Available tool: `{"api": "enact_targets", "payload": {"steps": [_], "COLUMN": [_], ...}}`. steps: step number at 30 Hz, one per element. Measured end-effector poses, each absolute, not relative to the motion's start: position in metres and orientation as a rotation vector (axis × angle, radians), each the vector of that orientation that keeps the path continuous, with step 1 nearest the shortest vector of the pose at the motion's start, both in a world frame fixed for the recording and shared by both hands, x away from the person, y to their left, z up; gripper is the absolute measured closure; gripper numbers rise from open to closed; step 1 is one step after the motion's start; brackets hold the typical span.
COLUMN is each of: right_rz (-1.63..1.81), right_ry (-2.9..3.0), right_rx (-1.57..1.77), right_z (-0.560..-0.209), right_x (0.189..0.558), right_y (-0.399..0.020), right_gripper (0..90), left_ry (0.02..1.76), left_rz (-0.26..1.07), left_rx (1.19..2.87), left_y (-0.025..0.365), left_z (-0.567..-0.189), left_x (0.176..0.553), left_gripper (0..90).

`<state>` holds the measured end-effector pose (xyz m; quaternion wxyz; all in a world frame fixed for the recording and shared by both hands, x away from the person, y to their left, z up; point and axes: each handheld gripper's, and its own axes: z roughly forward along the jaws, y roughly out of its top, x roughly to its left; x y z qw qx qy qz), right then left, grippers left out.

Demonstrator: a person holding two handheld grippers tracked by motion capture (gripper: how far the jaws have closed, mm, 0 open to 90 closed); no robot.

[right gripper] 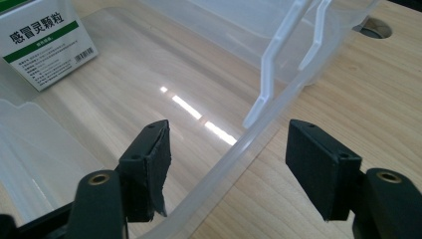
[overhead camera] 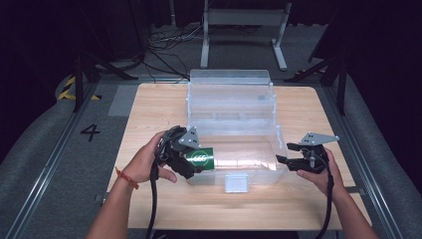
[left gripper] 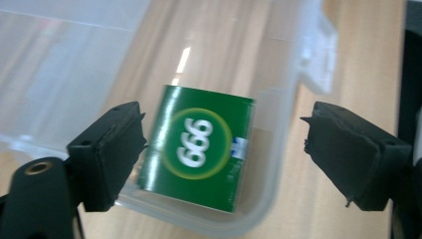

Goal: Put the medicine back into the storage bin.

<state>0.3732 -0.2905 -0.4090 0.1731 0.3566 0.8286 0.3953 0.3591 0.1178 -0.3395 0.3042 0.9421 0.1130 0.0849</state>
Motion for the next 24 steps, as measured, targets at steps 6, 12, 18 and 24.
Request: {"api": "enact_targets", "payload": {"steps": [6, 12, 18, 24], "right_rz": [1.137, 1.173, 1.244, 1.248], "right_ry": [2.337, 2.324, 2.305, 2.332], "right_rx": [0.991, 0.924, 0.805, 0.710], "right_z": [-0.402, -0.386, -0.354, -0.329], "right_x": [0.374, 0.376, 0.389, 0.412], "right_y": [-0.290, -0.286, -0.279, -0.267], "right_gripper": [35.8, 39.4, 40.1, 40.3], "left_ry": [0.258, 0.315, 0.300, 0.304], "left_rz": [0.253, 0.293, 0.260, 0.266], "left_rx": [2.487, 2.519, 2.510, 2.493], "left_y": [0.113, 0.108, 0.107, 0.109], "left_z": [-0.365, -0.385, -0.393, -0.393], "left_x": [0.333, 0.335, 0.342, 0.345], "left_gripper": [25.4, 35.1, 45.0, 55.5]}}
